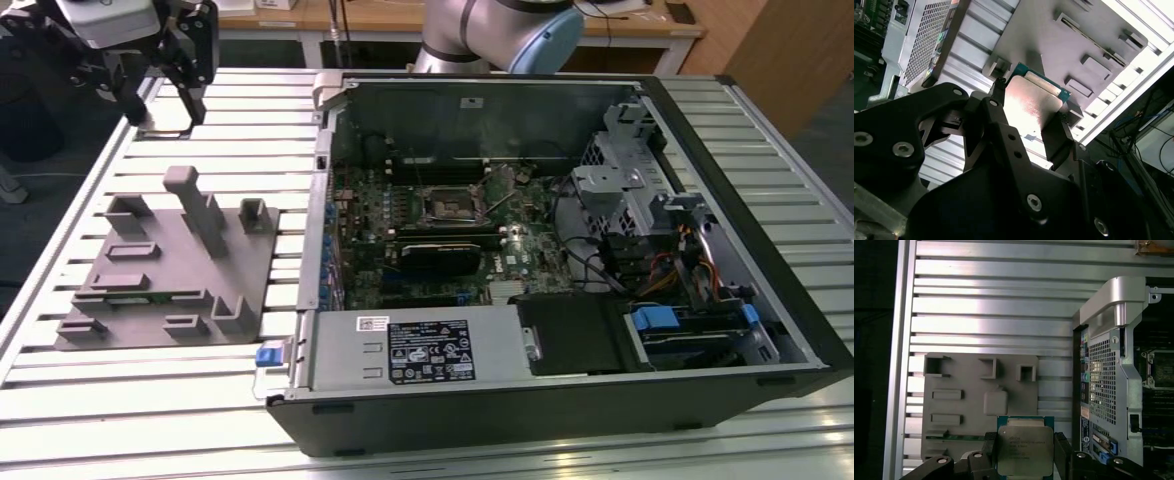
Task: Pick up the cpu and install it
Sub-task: 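Pick up the cpu and move it towards the insertion slot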
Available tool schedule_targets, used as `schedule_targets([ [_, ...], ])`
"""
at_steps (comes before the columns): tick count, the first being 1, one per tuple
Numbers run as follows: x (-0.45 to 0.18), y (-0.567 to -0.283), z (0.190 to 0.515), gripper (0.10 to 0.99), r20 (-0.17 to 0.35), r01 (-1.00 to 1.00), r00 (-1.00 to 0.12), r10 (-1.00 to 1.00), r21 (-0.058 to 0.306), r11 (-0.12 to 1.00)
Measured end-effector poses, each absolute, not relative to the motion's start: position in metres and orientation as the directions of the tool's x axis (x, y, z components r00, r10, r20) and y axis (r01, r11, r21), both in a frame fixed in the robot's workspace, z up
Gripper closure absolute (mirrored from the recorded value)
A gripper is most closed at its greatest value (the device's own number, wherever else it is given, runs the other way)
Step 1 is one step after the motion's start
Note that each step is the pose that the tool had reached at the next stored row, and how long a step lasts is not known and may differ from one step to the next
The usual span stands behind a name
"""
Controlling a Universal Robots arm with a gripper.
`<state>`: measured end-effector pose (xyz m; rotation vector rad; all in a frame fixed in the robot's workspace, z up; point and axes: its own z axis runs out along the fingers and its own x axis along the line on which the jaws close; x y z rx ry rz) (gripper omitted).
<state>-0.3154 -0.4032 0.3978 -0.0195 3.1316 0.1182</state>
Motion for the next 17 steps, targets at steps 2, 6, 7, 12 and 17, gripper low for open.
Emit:
schedule_targets([
  [2,-0.314,-0.403,0.398,0.541,-0.008,-0.013,-1.0,-0.012,0.075,0.997],
  [6,-0.311,-0.403,0.398,0.541,-0.008,-0.013,-1.0,-0.012,0.075,0.997],
  [7,-0.309,-0.403,0.398,0.541,-0.008,-0.013,-1.0,-0.012,0.075,0.997],
  [12,-0.303,-0.403,0.398,0.541,-0.008,-0.013,-1.0,-0.012,0.075,0.997],
  [17,-0.296,-0.403,0.398,0.541,-0.008,-0.013,-1.0,-0.013,0.075,0.997],
])
